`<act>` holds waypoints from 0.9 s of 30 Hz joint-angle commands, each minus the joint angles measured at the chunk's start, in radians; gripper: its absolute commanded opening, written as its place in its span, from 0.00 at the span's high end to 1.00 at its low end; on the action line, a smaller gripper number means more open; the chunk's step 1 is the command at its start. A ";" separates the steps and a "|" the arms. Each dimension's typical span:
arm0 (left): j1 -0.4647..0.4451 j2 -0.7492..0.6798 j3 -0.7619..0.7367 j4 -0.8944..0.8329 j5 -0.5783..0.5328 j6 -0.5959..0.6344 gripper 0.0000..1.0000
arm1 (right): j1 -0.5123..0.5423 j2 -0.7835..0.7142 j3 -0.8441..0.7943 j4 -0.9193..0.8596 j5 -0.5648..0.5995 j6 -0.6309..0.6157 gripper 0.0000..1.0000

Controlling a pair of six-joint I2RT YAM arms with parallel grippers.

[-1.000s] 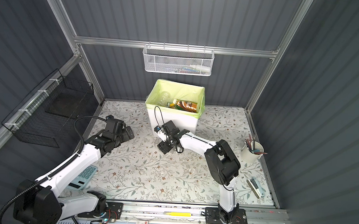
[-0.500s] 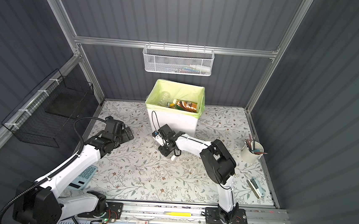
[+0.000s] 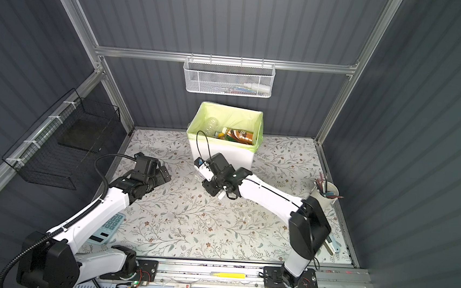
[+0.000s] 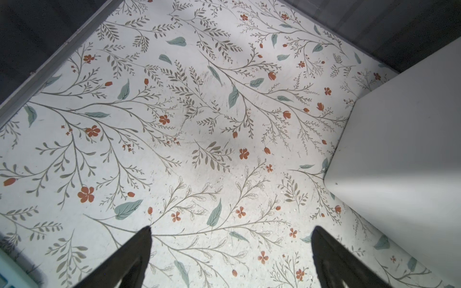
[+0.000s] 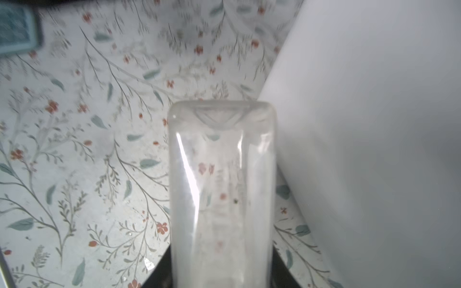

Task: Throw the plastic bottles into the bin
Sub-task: 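Lift the clear bottle with the right gripper and release it over the bin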

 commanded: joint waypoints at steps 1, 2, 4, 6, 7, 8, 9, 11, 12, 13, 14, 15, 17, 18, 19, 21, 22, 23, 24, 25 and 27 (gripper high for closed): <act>0.009 0.025 -0.021 0.028 0.010 -0.020 0.00 | 0.005 -0.130 0.067 0.055 0.055 -0.033 0.68; 0.010 0.031 -0.023 0.034 0.013 -0.021 0.00 | 0.005 -0.162 0.092 0.063 0.071 -0.051 0.68; 0.010 0.044 -0.027 0.048 0.024 -0.021 0.00 | 0.005 -0.232 0.149 0.101 0.116 -0.109 0.67; 0.011 0.056 -0.032 0.058 0.033 -0.020 0.00 | 0.004 -0.283 0.209 0.143 0.144 -0.169 0.67; 0.012 0.062 -0.032 0.064 0.036 -0.019 0.00 | 0.003 -0.302 0.243 0.168 0.158 -0.202 0.66; 0.012 0.069 -0.036 0.069 0.039 -0.019 0.00 | 0.001 -0.313 0.271 0.186 0.169 -0.230 0.66; 0.012 0.073 -0.035 0.073 0.044 -0.019 0.00 | -0.001 -0.320 0.306 0.200 0.175 -0.262 0.65; 0.012 0.082 -0.036 0.077 0.051 -0.018 0.00 | -0.011 -0.315 0.372 0.219 0.177 -0.306 0.64; 0.012 0.084 -0.037 0.082 0.055 -0.019 0.00 | -0.023 -0.304 0.408 0.233 0.178 -0.323 0.64; 0.012 0.086 -0.039 0.086 0.059 -0.018 0.00 | -0.039 -0.292 0.433 0.240 0.171 -0.328 0.63; 0.012 0.086 -0.039 0.087 0.061 -0.018 0.00 | -0.058 -0.277 0.454 0.242 0.156 -0.321 0.63; 0.012 0.086 -0.040 0.090 0.061 -0.019 0.00 | -0.089 -0.257 0.469 0.239 0.136 -0.297 0.62; 0.012 0.086 -0.045 0.095 0.063 -0.020 0.00 | -0.166 -0.203 0.492 0.209 0.078 -0.209 0.62; 0.012 0.085 -0.048 0.098 0.065 -0.020 0.00 | -0.206 -0.168 0.495 0.187 0.045 -0.162 0.62; 0.012 0.085 -0.050 0.100 0.067 -0.020 0.00 | -0.237 -0.127 0.493 0.159 0.021 -0.114 0.61; 0.012 0.084 -0.054 0.104 0.068 -0.021 0.00 | -0.295 -0.034 0.508 0.092 0.009 -0.056 0.58; 0.012 0.086 -0.056 0.107 0.068 -0.022 0.00 | -0.316 0.018 0.531 0.050 0.005 -0.034 0.55; 0.012 0.087 -0.057 0.110 0.068 -0.021 0.00 | -0.330 0.060 0.557 0.009 0.002 -0.021 0.53; 0.012 0.090 -0.055 0.109 0.069 -0.019 0.00 | -0.342 0.097 0.599 -0.034 -0.004 -0.016 0.51; 0.012 0.092 -0.050 0.107 0.070 -0.016 0.00 | -0.344 0.117 0.631 -0.055 0.004 -0.016 0.46; 0.012 0.092 -0.048 0.102 0.071 -0.013 0.00 | -0.345 0.116 0.680 -0.038 0.030 -0.018 0.22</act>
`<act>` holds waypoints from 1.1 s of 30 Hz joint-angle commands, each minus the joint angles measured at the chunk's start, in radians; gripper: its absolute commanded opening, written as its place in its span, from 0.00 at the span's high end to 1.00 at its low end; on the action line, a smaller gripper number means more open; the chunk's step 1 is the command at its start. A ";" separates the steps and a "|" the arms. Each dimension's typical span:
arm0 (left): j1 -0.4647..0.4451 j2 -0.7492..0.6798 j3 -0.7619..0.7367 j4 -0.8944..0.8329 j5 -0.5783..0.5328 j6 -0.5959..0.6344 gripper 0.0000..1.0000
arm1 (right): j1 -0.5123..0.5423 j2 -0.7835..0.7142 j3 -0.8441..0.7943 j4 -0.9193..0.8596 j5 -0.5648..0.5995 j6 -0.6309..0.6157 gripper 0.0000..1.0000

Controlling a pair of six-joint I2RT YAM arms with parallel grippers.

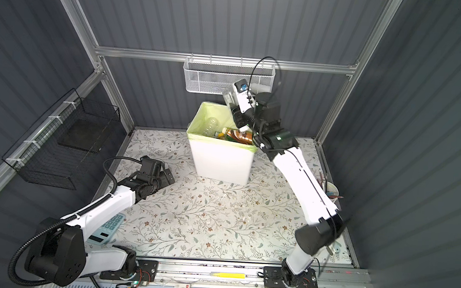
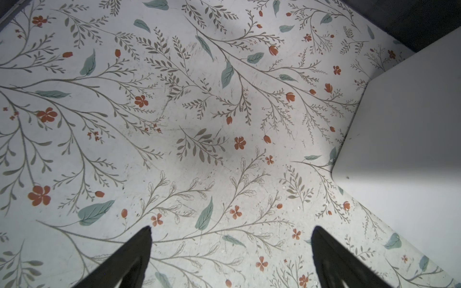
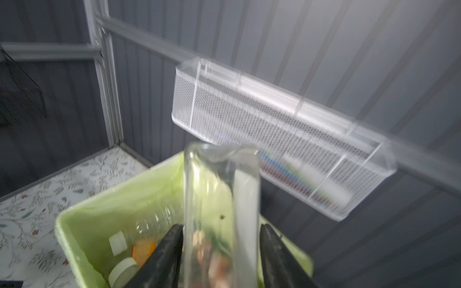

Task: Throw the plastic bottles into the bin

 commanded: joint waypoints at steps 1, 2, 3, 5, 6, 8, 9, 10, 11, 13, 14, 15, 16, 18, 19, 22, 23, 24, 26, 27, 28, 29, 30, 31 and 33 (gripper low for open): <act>0.008 0.005 -0.004 0.002 0.010 -0.005 0.00 | -0.001 -0.043 0.095 -0.063 0.002 0.053 0.08; 0.008 0.003 -0.006 0.002 0.011 -0.004 0.00 | 0.000 -0.060 0.110 -0.041 0.008 0.059 0.03; 0.008 -0.001 -0.006 0.003 0.012 -0.003 0.00 | 0.001 -0.084 0.117 -0.011 0.009 0.070 0.01; 0.008 -0.006 -0.010 0.002 0.013 -0.001 0.00 | 0.002 -0.140 0.105 0.050 0.011 0.094 0.01; 0.008 -0.011 -0.012 0.004 0.014 -0.001 0.00 | 0.003 -0.173 0.086 0.083 0.017 0.103 0.01; 0.008 -0.015 -0.018 0.004 0.012 0.001 0.00 | 0.004 -0.228 0.031 0.139 0.035 0.111 0.01; 0.008 -0.016 -0.019 0.003 0.010 0.001 0.00 | 0.004 -0.258 -0.005 0.161 0.046 0.105 0.01; 0.008 -0.017 -0.021 0.002 0.008 0.005 0.00 | 0.004 -0.284 -0.043 0.180 0.064 0.096 0.01; 0.008 -0.015 -0.020 0.000 0.005 0.007 0.00 | 0.002 -0.305 -0.077 0.190 0.082 0.085 0.01; 0.008 -0.015 -0.016 -0.009 -0.005 0.016 0.00 | -0.003 -0.351 -0.158 0.207 0.130 0.059 0.01; 0.008 -0.016 -0.013 -0.015 -0.012 0.020 0.00 | -0.009 -0.375 -0.203 0.216 0.143 0.050 0.01; 0.008 -0.019 -0.011 -0.021 -0.023 0.028 0.00 | -0.020 -0.406 -0.266 0.230 0.148 0.045 0.01; 0.008 -0.024 -0.011 -0.024 -0.033 0.033 0.00 | -0.034 -0.441 -0.343 0.259 0.151 0.047 0.01; 0.008 -0.033 -0.018 -0.018 -0.060 0.042 0.00 | -0.070 -0.512 -0.511 0.332 0.141 0.058 0.01; 0.008 -0.038 -0.021 -0.013 -0.071 0.047 0.00 | -0.096 -0.552 -0.612 0.376 0.132 0.066 0.01; 0.008 -0.040 -0.019 -0.002 -0.106 0.066 0.00 | -0.176 -0.667 -0.895 0.494 0.142 0.098 0.01; 0.008 -0.038 -0.019 0.000 -0.115 0.072 0.00 | -0.198 -0.692 -0.969 0.519 0.151 0.112 0.01; 0.008 -0.036 -0.016 0.004 -0.123 0.083 0.00 | -0.227 -0.716 -1.051 0.546 0.165 0.129 0.01; 0.008 -0.032 -0.014 0.011 -0.137 0.102 0.00 | -0.280 -0.745 -1.199 0.597 0.183 0.167 0.01; 0.008 -0.029 -0.017 0.016 -0.149 0.110 0.00 | -0.306 -0.754 -1.270 0.632 0.185 0.185 0.01; 0.008 -0.027 -0.016 0.023 -0.160 0.119 0.00 | -0.329 -0.759 -1.327 0.666 0.186 0.204 0.01; 0.008 -0.026 -0.019 0.029 -0.171 0.127 0.00 | -0.356 -0.762 -1.395 0.702 0.182 0.231 0.01; 0.008 -0.026 -0.021 0.038 -0.183 0.138 0.00 | -0.379 -0.764 -1.448 0.745 0.172 0.250 0.01; 0.008 -0.027 -0.025 0.048 -0.193 0.146 0.00 | -0.398 -0.760 -1.487 0.778 0.172 0.267 0.01; 0.008 -0.031 -0.036 0.073 -0.223 0.164 0.00 | -0.433 -0.743 -1.574 0.871 0.169 0.292 0.01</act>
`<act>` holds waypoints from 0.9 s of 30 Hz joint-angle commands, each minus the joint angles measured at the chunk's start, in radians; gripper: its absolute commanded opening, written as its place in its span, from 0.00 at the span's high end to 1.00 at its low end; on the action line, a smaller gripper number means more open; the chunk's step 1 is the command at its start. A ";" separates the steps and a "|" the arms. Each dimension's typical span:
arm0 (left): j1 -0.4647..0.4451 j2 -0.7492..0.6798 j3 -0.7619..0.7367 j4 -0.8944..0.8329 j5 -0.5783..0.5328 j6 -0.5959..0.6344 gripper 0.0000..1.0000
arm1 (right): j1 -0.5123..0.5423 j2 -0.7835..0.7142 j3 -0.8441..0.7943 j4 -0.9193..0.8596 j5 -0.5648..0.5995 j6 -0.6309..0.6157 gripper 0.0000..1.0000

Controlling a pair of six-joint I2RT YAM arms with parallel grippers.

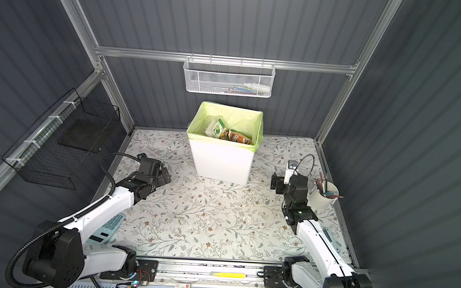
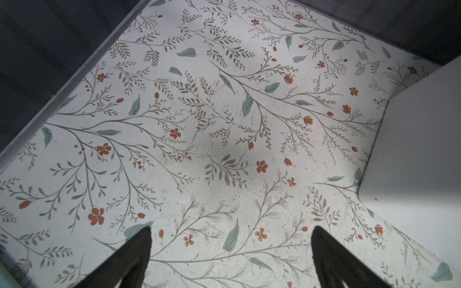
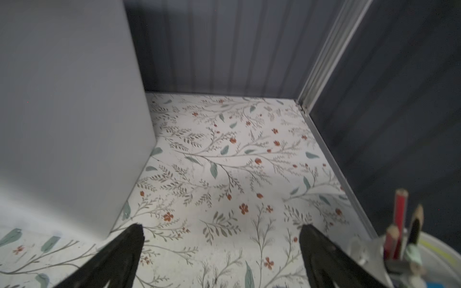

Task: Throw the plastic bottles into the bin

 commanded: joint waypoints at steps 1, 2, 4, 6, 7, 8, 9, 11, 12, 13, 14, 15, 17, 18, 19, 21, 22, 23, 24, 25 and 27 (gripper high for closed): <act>0.005 -0.008 -0.031 0.054 -0.080 0.061 0.00 | -0.046 0.016 -0.093 0.259 0.004 0.085 0.01; 0.005 -0.008 -0.038 0.070 -0.099 0.070 0.00 | -0.059 0.035 -0.120 0.302 -0.001 0.093 0.01; 0.005 -0.009 -0.053 0.103 -0.133 0.089 0.00 | -0.078 0.082 -0.158 0.382 -0.006 0.106 0.01; 0.005 -0.007 -0.065 0.135 -0.167 0.114 0.00 | -0.094 0.151 -0.185 0.473 -0.018 0.122 0.01; 0.006 -0.005 -0.070 0.148 -0.181 0.125 0.00 | -0.097 0.179 -0.196 0.517 -0.023 0.127 0.01; 0.005 -0.002 -0.074 0.161 -0.194 0.137 0.00 | -0.100 0.210 -0.196 0.557 -0.032 0.124 0.01; 0.005 -0.001 -0.079 0.175 -0.197 0.151 0.00 | -0.102 0.214 -0.166 0.492 -0.037 0.115 0.01; 0.005 0.002 -0.089 0.201 -0.195 0.177 0.00 | -0.107 0.239 -0.136 0.478 -0.062 0.087 0.01; 0.005 0.004 -0.092 0.211 -0.201 0.187 0.00 | -0.108 0.266 -0.139 0.528 -0.072 0.068 0.01; 0.005 0.007 -0.094 0.217 -0.214 0.195 0.00 | -0.109 0.279 -0.133 0.540 -0.077 0.052 0.01; 0.005 0.008 -0.098 0.228 -0.233 0.204 0.00 | -0.113 0.288 -0.130 0.547 -0.085 0.042 0.01; 0.005 0.010 -0.104 0.243 -0.255 0.215 0.00 | -0.124 0.312 -0.131 0.582 -0.099 0.041 0.01; 0.005 0.012 -0.123 0.282 -0.294 0.237 0.00 | -0.140 0.370 -0.134 0.641 -0.123 0.052 0.01; 0.005 0.015 -0.137 0.305 -0.319 0.248 0.00 | -0.142 0.408 -0.138 0.673 -0.130 0.055 0.01; 0.005 0.018 -0.151 0.332 -0.341 0.262 0.00 | -0.141 0.444 -0.145 0.725 -0.137 0.049 0.01; 0.005 0.029 -0.182 0.395 -0.386 0.302 0.00 | -0.146 0.438 -0.128 0.661 -0.140 0.055 0.01; 0.005 0.037 -0.190 0.417 -0.406 0.315 0.00 | -0.148 0.426 -0.118 0.624 -0.148 0.056 0.01; 0.006 0.047 -0.202 0.443 -0.423 0.333 0.00 | -0.152 0.444 -0.124 0.674 -0.156 0.057 0.01; 0.006 0.060 -0.214 0.474 -0.436 0.354 0.00 | -0.158 0.464 -0.132 0.723 -0.165 0.058 0.01; 0.007 0.071 -0.223 0.510 -0.441 0.372 0.00 | -0.162 0.451 -0.125 0.678 -0.168 0.063 0.01; 0.008 0.102 -0.264 0.641 -0.426 0.435 0.00 | -0.168 0.445 -0.118 0.661 -0.179 0.068 0.01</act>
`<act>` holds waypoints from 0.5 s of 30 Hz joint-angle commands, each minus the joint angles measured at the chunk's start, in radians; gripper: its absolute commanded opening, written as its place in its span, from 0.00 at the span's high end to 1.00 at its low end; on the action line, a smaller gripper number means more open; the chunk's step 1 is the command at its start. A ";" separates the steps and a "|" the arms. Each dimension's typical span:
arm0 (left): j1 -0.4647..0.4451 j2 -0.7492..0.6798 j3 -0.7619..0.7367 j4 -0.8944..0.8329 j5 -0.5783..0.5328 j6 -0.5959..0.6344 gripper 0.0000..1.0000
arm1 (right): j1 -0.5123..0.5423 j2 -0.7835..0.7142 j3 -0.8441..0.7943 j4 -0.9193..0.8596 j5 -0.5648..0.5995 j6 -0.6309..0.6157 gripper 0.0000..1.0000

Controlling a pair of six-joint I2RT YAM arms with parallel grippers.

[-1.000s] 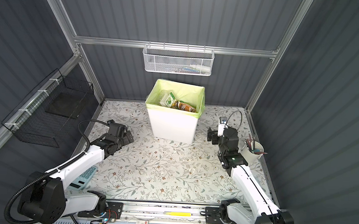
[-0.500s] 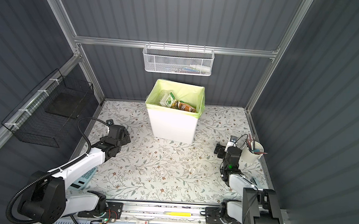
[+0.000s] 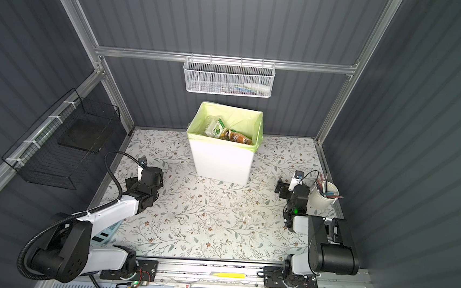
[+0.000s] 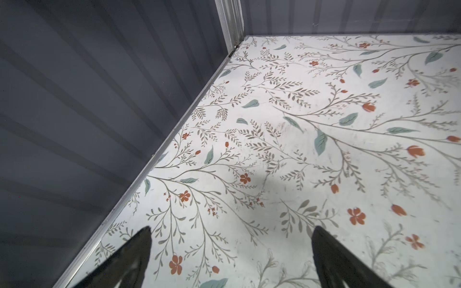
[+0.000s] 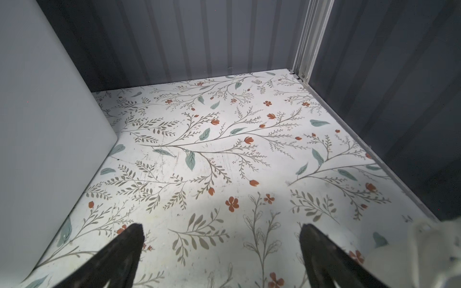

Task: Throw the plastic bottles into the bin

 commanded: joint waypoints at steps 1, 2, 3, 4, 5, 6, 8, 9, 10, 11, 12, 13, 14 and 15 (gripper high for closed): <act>0.007 0.046 -0.068 0.251 -0.040 0.133 0.00 | -0.012 0.010 0.010 0.059 -0.034 0.008 0.01; 0.011 0.064 -0.092 0.331 -0.026 0.158 0.00 | -0.012 0.008 0.010 0.055 -0.035 0.008 0.01; 0.015 0.084 -0.113 0.395 -0.007 0.173 0.00 | -0.013 -0.001 0.015 0.032 -0.034 0.009 0.01; 0.021 0.098 -0.131 0.446 0.016 0.183 0.00 | -0.013 0.002 0.015 0.036 -0.035 0.010 0.01; 0.030 0.117 -0.149 0.506 0.053 0.197 0.00 | -0.012 0.008 0.011 0.056 -0.036 0.008 0.01; 0.040 0.134 -0.166 0.571 0.096 0.224 0.00 | -0.014 0.005 0.011 0.047 -0.036 0.008 0.01; 0.056 0.147 -0.176 0.633 0.168 0.259 0.00 | -0.013 0.006 0.012 0.048 -0.036 0.010 0.01; 0.073 0.159 -0.188 0.687 0.201 0.274 0.00 | -0.014 0.008 0.012 0.052 -0.036 0.010 0.01; 0.087 0.169 -0.199 0.730 0.237 0.279 0.00 | -0.014 0.005 0.012 0.048 -0.036 0.009 0.01; 0.115 0.184 -0.205 0.762 0.290 0.270 0.00 | -0.014 0.006 0.011 0.048 -0.036 0.009 0.01; 0.147 0.185 -0.198 0.752 0.352 0.249 0.00 | -0.014 0.006 0.012 0.049 -0.036 0.010 0.01; 0.170 0.179 -0.189 0.717 0.417 0.231 0.00 | -0.014 0.006 0.012 0.049 -0.036 0.009 0.01; 0.199 0.188 -0.190 0.735 0.485 0.220 0.00 | -0.014 0.006 0.012 0.049 -0.036 0.010 0.01; 0.224 0.213 -0.198 0.783 0.545 0.203 0.00 | -0.014 0.005 0.012 0.049 -0.036 0.010 0.01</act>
